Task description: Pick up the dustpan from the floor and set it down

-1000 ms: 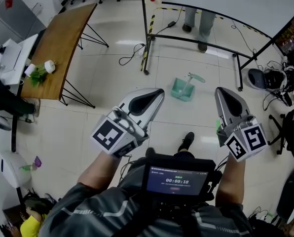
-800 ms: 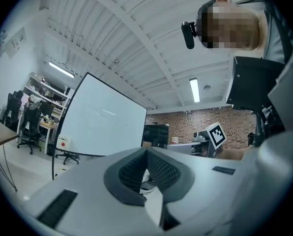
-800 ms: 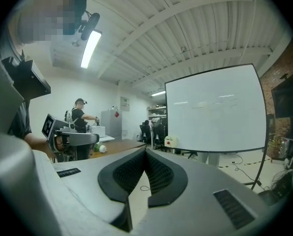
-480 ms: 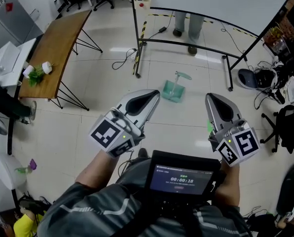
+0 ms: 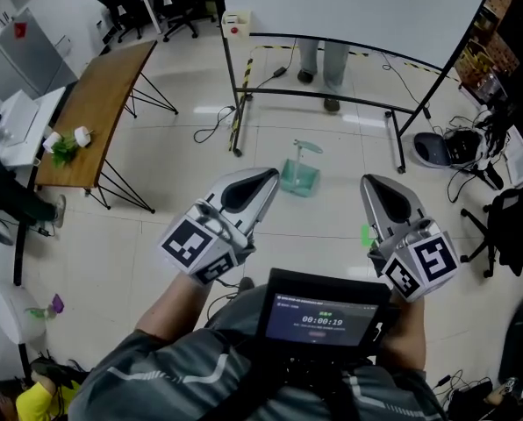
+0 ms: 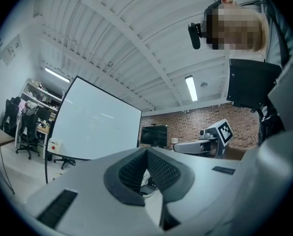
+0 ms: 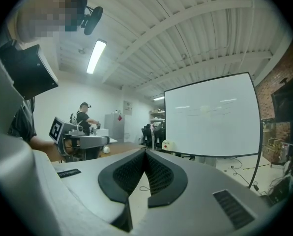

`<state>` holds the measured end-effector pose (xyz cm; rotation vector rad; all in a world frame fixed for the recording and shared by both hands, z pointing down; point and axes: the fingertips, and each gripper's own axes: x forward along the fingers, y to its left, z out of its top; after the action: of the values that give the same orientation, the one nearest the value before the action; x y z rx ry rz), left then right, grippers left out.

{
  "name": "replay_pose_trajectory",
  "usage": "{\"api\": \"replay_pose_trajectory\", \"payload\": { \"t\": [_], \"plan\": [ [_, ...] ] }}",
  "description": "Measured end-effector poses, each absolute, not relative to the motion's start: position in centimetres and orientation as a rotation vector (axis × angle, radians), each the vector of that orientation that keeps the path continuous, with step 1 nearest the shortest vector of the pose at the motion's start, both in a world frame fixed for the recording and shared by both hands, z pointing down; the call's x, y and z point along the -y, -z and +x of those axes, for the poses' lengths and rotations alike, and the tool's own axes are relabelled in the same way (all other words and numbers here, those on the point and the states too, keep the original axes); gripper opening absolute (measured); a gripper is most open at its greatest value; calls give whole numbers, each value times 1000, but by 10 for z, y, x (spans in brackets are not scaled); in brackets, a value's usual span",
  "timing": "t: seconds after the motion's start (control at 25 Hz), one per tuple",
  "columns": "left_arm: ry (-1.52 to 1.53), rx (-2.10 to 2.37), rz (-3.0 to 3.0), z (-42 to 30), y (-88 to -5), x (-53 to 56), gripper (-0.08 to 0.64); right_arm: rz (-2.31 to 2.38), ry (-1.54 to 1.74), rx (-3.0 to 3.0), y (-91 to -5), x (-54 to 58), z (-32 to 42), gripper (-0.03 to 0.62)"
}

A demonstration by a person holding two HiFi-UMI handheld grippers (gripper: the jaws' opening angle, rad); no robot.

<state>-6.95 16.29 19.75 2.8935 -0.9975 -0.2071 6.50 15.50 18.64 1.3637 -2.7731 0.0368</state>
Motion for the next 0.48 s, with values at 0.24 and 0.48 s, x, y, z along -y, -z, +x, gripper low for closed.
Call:
{"api": "replay_pose_trajectory", "payload": {
  "t": [0.24, 0.48],
  "plan": [
    [208, 1017, 2900, -57, -192, -170, 26, 1368, -49, 2792, -186, -162, 78, 25],
    [205, 1026, 2899, -55, -190, -175, 26, 1351, -56, 2801, -187, -168, 79, 25]
  ]
}}
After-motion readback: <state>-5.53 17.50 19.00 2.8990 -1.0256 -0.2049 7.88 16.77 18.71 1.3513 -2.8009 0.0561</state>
